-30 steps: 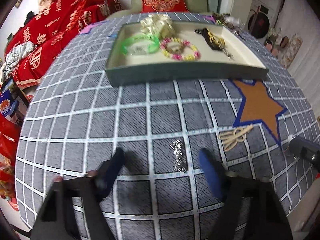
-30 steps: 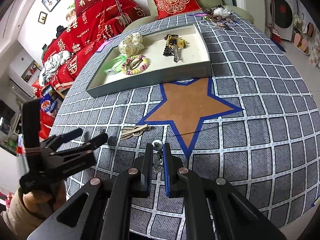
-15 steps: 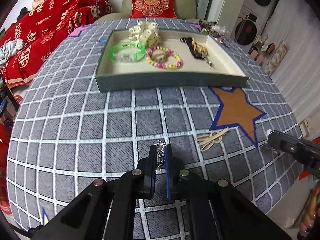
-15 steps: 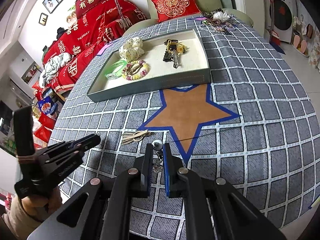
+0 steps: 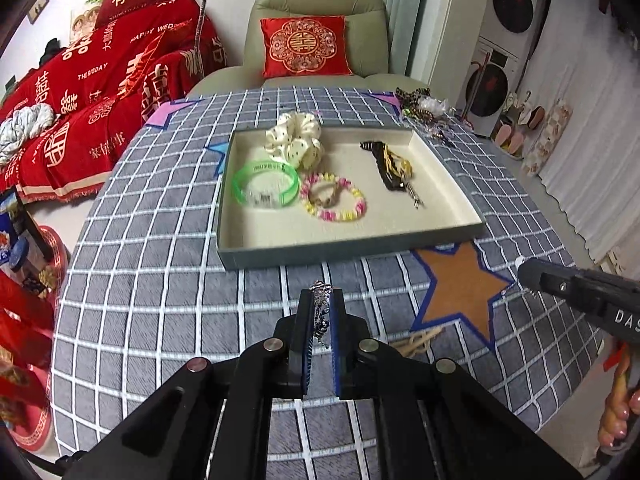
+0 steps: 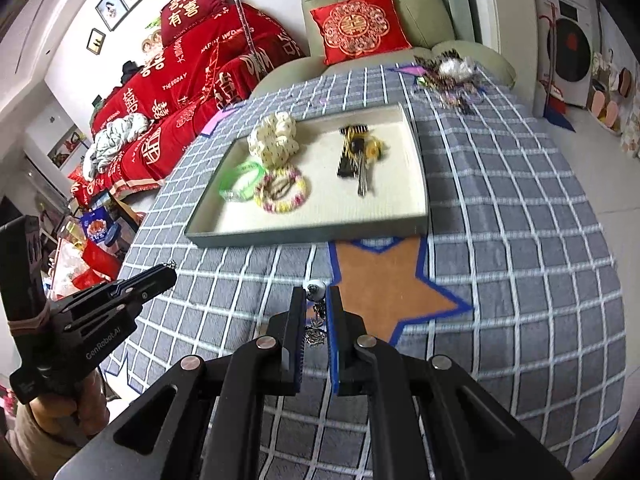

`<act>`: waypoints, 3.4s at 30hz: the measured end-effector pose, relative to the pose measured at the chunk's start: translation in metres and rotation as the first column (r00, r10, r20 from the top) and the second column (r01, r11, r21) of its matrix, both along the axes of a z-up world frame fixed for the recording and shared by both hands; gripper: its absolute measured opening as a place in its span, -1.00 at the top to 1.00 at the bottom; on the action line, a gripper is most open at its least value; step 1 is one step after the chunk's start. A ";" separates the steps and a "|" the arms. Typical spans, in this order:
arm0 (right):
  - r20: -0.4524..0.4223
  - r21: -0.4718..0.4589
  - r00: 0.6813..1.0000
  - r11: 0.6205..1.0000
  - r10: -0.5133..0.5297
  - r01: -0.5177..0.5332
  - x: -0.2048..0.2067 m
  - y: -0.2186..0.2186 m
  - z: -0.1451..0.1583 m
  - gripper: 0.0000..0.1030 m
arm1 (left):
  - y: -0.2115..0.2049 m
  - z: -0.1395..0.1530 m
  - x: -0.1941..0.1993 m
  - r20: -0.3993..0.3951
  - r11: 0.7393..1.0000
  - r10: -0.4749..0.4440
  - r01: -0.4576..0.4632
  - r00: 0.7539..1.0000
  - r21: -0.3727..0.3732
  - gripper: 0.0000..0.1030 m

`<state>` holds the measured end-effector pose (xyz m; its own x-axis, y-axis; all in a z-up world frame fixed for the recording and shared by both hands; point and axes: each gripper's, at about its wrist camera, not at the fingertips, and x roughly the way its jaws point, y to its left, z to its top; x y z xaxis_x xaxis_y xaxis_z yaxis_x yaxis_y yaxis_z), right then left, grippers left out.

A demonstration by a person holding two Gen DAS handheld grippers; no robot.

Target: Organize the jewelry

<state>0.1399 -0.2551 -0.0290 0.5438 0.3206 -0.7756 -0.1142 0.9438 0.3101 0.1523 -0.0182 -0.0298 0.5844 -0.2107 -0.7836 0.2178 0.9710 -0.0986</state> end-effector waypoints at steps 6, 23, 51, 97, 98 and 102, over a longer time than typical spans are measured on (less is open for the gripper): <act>0.014 -0.003 1.000 1.000 0.010 -0.010 0.022 0.000 0.012 0.80 | -0.001 0.006 0.016 0.010 1.000 0.000 0.000 1.000 0.002 0.71; -0.014 0.003 1.000 1.000 0.021 -0.021 0.112 0.002 0.017 0.80 | 0.004 0.001 0.106 -0.015 1.000 0.030 -0.030 0.999 -0.001 0.71; -0.170 -0.074 0.985 0.996 0.028 -0.041 0.182 0.036 -0.075 0.80 | -0.014 -0.069 0.155 -0.126 0.996 0.037 -0.027 0.991 0.080 0.71; -0.004 -0.029 0.999 0.999 -0.042 0.042 0.092 0.004 0.015 -0.67 | 0.005 -0.003 0.069 0.030 0.979 0.164 -0.167 0.986 0.120 -1.00; 0.005 -0.033 0.999 0.999 -0.038 0.038 0.083 0.006 0.016 -0.67 | 0.007 -0.002 0.059 0.028 0.978 0.168 -0.170 0.985 0.123 -1.00; 0.030 -0.065 0.999 0.997 -0.032 0.034 0.052 0.011 0.018 -0.69 | 0.015 -0.003 0.023 0.013 0.975 0.184 -0.184 0.983 0.123 -1.00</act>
